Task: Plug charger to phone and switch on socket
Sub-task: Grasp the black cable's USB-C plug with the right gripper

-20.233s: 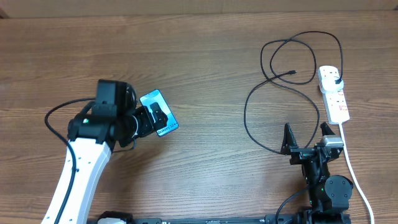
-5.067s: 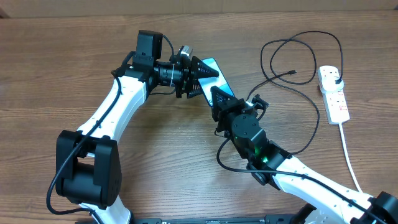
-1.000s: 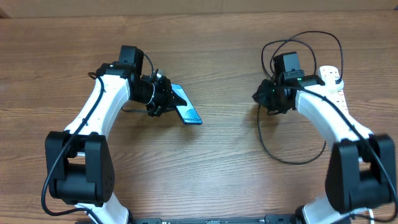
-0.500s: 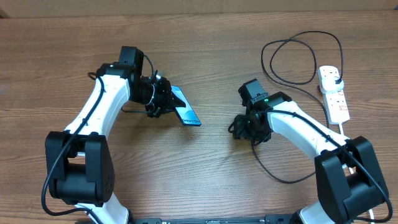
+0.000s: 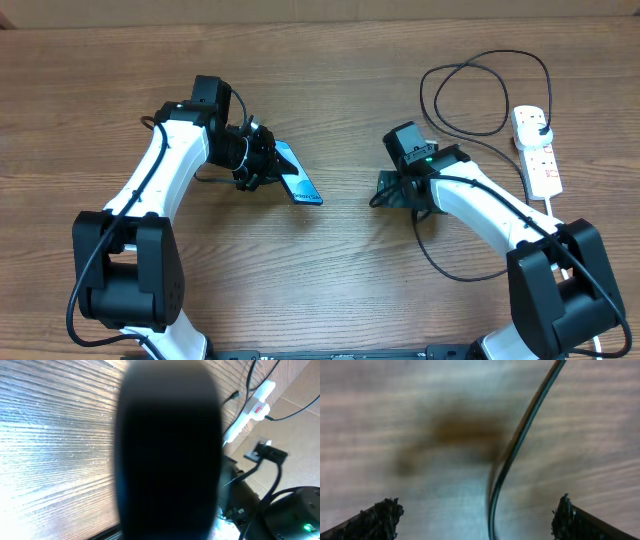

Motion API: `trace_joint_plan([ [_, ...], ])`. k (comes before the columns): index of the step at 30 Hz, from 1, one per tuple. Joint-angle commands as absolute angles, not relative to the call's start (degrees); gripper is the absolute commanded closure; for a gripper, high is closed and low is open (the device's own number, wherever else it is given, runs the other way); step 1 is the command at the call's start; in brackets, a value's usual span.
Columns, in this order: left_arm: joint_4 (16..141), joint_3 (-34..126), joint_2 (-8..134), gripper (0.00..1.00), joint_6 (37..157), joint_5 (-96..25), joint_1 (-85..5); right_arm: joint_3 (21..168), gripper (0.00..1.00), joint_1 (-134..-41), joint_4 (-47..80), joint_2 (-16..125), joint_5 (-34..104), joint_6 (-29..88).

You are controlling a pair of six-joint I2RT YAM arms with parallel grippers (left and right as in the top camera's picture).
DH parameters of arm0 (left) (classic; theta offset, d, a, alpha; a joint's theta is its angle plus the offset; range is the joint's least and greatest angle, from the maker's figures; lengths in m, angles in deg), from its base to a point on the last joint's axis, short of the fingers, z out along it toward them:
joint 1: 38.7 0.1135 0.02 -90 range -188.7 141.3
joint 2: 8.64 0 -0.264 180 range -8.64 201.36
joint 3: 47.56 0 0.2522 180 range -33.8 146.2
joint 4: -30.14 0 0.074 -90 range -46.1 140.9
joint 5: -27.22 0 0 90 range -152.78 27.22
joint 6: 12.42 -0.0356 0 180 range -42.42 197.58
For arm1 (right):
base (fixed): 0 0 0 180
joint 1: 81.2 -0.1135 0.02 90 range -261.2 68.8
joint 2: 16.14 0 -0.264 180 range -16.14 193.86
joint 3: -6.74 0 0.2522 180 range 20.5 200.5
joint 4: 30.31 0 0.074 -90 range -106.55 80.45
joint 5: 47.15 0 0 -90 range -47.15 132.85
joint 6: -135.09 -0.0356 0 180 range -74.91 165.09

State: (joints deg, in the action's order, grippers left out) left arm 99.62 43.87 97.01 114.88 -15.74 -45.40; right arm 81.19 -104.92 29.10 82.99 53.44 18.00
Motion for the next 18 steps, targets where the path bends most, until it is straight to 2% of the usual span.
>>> trace_joint_plan([
  [1, 99.6, 45.0, 96.2, 0.96, 114.0, -14.7, -45.5, 82.5, 0.00, -106.3, 32.5, 82.9, 42.1, 22.1],
  [4, 99.6, 45.0, 96.2, 0.96, 114.0, -14.8, -45.5, 82.5, 0.00, -106.5, 33.1, 82.9, 42.9, 21.9],
  [7, 99.6, 45.0, 96.2, 0.96, 114.0, -14.8, -45.5, 83.9, 0.00, -105.1, 32.2, 82.9, 48.5, 15.9],
  [12, 99.6, 45.0, 96.2, 0.95, 114.0, -14.8, -45.5, 93.0, 0.00, -98.0, 35.6, 83.2, 48.8, 14.4],
  [18, 99.6, 45.0, 96.2, 0.96, 114.3, -14.8, -45.5, 100.5, 0.01, -90.0, 38.0, 89.9, 49.3, 14.4],
])
